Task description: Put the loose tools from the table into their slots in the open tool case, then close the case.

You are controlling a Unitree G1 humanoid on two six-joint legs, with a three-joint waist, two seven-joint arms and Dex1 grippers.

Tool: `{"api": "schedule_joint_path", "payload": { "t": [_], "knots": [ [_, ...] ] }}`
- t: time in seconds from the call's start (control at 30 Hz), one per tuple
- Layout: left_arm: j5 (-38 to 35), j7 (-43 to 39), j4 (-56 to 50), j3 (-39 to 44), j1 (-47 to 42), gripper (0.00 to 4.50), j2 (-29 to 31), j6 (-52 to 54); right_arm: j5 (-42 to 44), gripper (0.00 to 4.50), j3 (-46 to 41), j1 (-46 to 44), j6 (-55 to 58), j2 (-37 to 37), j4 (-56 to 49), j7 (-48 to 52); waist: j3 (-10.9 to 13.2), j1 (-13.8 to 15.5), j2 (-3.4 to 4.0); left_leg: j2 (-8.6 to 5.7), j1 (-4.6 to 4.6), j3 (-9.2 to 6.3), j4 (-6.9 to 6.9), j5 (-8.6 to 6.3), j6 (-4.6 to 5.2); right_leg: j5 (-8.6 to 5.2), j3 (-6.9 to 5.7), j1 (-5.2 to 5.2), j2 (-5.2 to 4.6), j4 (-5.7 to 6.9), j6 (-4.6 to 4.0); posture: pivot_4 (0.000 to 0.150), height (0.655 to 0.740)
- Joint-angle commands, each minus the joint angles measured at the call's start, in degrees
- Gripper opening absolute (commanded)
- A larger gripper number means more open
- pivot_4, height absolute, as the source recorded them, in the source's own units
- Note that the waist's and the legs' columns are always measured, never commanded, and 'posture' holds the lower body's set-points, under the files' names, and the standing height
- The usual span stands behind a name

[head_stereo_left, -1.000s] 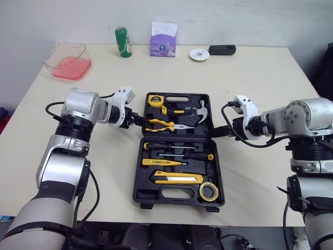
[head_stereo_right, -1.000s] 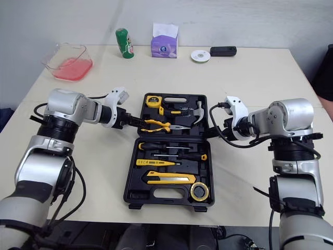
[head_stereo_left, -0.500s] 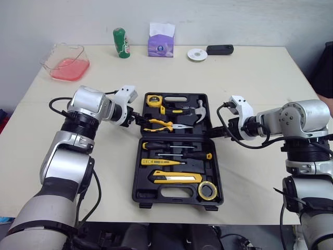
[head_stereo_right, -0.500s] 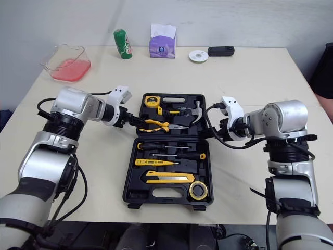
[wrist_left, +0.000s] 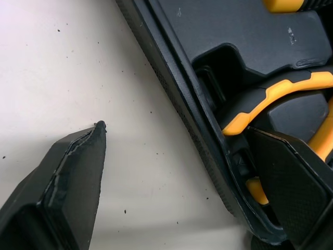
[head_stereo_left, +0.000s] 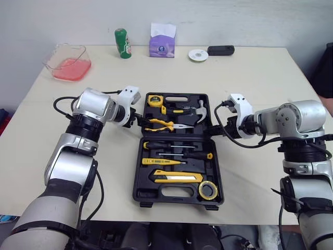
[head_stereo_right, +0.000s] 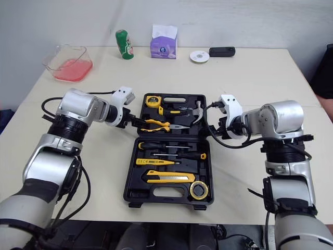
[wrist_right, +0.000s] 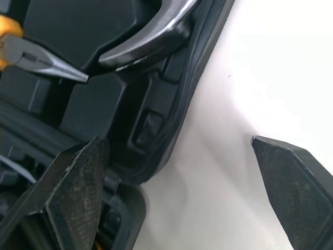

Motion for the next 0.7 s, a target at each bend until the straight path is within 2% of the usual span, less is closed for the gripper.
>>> {"api": "schedule_joint_path", "payload": {
  "t": [0.03,0.2,0.4,0.63,0.7],
  "knots": [
    [-0.05,0.08,-0.56,0.11,1.73,4.5,-0.85,1.35,-1.01,4.47,0.38,-2.08,-1.42,-0.36,0.24,0.09,0.0,0.0,0.0,0.0,0.0,0.0,0.0,0.0,0.0,0.0,0.0,-0.01,0.0,0.0,0.0,0.15,0.74],
    [0.09,0.55,-1.41,0.99,2.25,4.5,-0.79,1.15,-4.4,4.47,2.91,-4.86,-6.04,0.12,6.1,-0.07,0.0,-0.01,0.0,-0.01,0.0,0.03,0.0,0.0,0.0,0.0,0.0,-0.01,0.01,0.0,0.0,0.15,0.74],
    [0.3,0.75,-0.98,1.66,2.1,4.5,-1.12,0.36,-5.8,4.47,7.67,-4.85,-7.34,-0.15,7.04,2.68,0.0,-0.01,0.0,0.0,0.0,0.03,0.02,0.0,0.0,0.0,0.0,-0.01,0.01,0.03,0.0,0.15,0.74],
    [0.29,0.95,-0.11,2.91,1.07,4.5,-1.48,-1.41,-7.06,4.47,7.56,-5.3,-8.03,0.35,9.32,3.09,-0.01,0.06,-0.02,0.0,0.0,0.01,0.1,0.0,0.0,0.0,-0.02,0.01,0.02,0.06,0.0,0.15,0.74],
    [0.24,0.87,-0.49,2.73,1.32,3.94,-1.76,-1.25,-7.21,3.96,7.09,-5.58,-7.73,1.05,9.9,2.85,-0.01,0.06,-0.02,-0.01,-0.01,0.01,0.14,0.0,0.0,0.0,-0.02,0.01,0.02,0.09,0.0,0.15,0.74]
  ]
}}
